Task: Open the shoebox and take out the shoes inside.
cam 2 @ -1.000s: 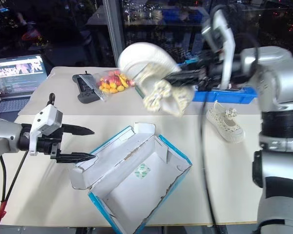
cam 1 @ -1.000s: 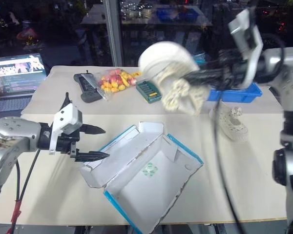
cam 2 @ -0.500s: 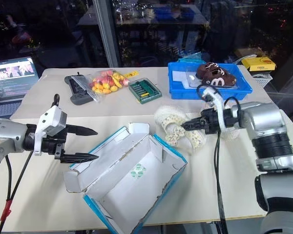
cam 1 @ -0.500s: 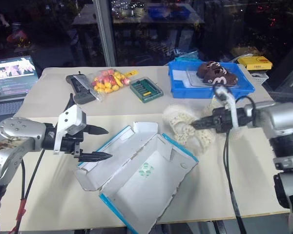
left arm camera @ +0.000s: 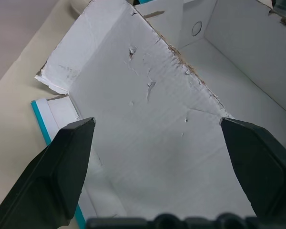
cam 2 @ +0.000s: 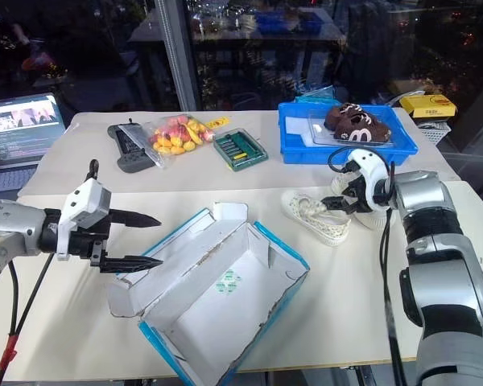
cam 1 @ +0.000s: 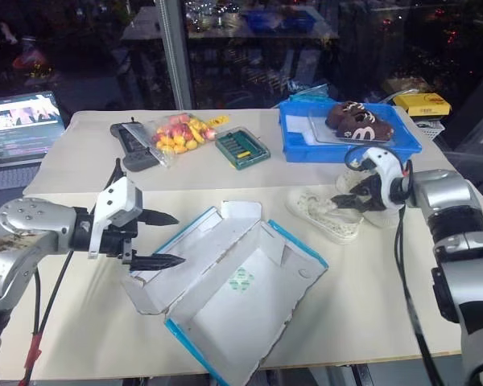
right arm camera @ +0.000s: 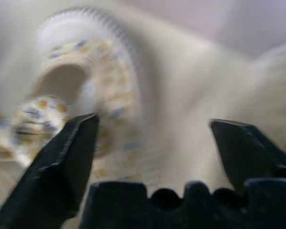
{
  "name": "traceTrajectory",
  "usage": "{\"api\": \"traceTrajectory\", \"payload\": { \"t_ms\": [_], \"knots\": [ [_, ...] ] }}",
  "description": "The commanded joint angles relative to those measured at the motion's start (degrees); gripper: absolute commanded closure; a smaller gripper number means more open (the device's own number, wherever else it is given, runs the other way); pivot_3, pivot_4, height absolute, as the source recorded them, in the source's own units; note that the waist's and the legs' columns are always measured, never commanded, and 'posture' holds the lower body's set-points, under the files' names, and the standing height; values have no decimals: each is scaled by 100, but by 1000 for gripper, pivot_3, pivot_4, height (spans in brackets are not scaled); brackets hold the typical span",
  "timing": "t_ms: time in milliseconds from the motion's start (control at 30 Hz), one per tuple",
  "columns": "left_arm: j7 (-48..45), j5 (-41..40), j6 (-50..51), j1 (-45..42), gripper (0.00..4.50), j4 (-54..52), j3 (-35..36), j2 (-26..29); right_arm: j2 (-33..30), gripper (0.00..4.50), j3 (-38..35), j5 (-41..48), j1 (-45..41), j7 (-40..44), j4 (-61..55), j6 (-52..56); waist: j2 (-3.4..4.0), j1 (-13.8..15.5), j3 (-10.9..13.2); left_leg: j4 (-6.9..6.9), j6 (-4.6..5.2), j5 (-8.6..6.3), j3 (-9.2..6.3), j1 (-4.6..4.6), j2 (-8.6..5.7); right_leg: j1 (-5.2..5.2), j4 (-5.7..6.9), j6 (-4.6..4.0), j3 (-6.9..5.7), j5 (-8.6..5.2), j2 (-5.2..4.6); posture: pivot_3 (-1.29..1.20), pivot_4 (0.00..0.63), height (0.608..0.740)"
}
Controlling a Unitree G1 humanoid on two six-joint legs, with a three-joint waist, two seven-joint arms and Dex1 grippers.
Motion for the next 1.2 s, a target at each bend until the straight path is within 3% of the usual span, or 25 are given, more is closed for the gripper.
{"api": "traceTrajectory", "payload": {
  "t_ms": [33, 167, 267, 333, 433, 533, 600, 667, 767, 933, 1200],
  "knots": [
    [56, -61, 0, 20, 0, -145, 288, 82, -252, 59, -283, -205, -589, -5, 57, -635, 2, -20, 1, 0, 0, 0, 0, 1, 0, 0, 1, 0, 0, 0, 0, 0, 150, 740],
    [264, -50, 51, -80, 0, -74, 339, -7, -348, 59, -468, -98, -808, 511, -280, -654, 2, -43, 1, -3, 0, 0, -2, 4, 1, 2, 2, 0, -1, 0, 1, 0, 150, 740],
    [632, -272, 15, -158, 0, 90, 764, -319, -948, 59, -547, 178, 122, 1620, -2154, -1286, 8, -5, 5, -3, 0, 0, -1, 1, 0, 1, 2, 1, -1, 0, 0, 0, 150, 740],
    [940, -351, -36, -104, 0, 237, 1176, -586, -1284, 59, -849, 437, 941, 1795, -3262, -1100, 8, 52, 5, -6, 1, -1, -7, -1, 1, 3, 2, 7, -7, -5, -1, 0, 150, 740],
    [1787, 216, -471, 202, 0, 249, 1467, -1039, -1292, 59, -1677, 471, 2187, 841, -4339, -1285, 6, 80, 3, -7, 5, -4, -11, 1, 1, 10, -3, 8, -12, -6, -2, 0, 150, 740],
    [2692, 670, -683, 585, 0, 176, 1722, -1526, -944, 59, -2398, 476, 2932, -291, -4956, -814, 6, 47, 4, 1, 2, -2, 0, 9, -8, 15, 3, 10, -1, 0, -11, 0, 150, 740],
    [3296, 795, -783, 774, 0, 283, 2036, -1970, -784, 59, -2882, 773, 3402, -513, -5170, -562, 5, 43, 4, 5, -9, 5, 0, 11, -9, 16, 5, 12, 4, 8, -10, 0, 150, 740],
    [3681, 953, -1159, 1115, 0, 450, 2354, -2415, -396, 59, -3579, 1261, 3708, -981, -5244, -195, 1, 33, 3, 5, -12, 12, -3, 27, -8, 33, 6, 14, 2, 10, -9, 0, 150, 740],
    [4270, 1464, -1913, 1853, 0, 576, 2571, -3075, 461, 59, -4182, 1378, 4863, -1623, -5748, -701, -26, 38, -17, -12, -7, 7, -6, 95, -6, 107, -26, 19, -2, 4, -7, 0, 150, 740],
    [4667, 1853, -2677, 2687, 0, 245, 2347, -3884, 1132, 59, -4118, 770, 6047, -2373, -6227, -1714, -28, 42, -19, -16, -8, 7, 2, 85, -14, 103, -36, 43, 3, -7, -18, 0, 150, 740],
    [5122, 2549, -3327, 3423, 0, 284, 1490, -4694, 2368, 59, -3315, 573, 6671, -3413, -6882, -1619, -36, 6, -44, -12, -17, 11, 0, 115, -6, 114, -35, 23, 22, -8, 1, 0, 150, 740]
  ]
}}
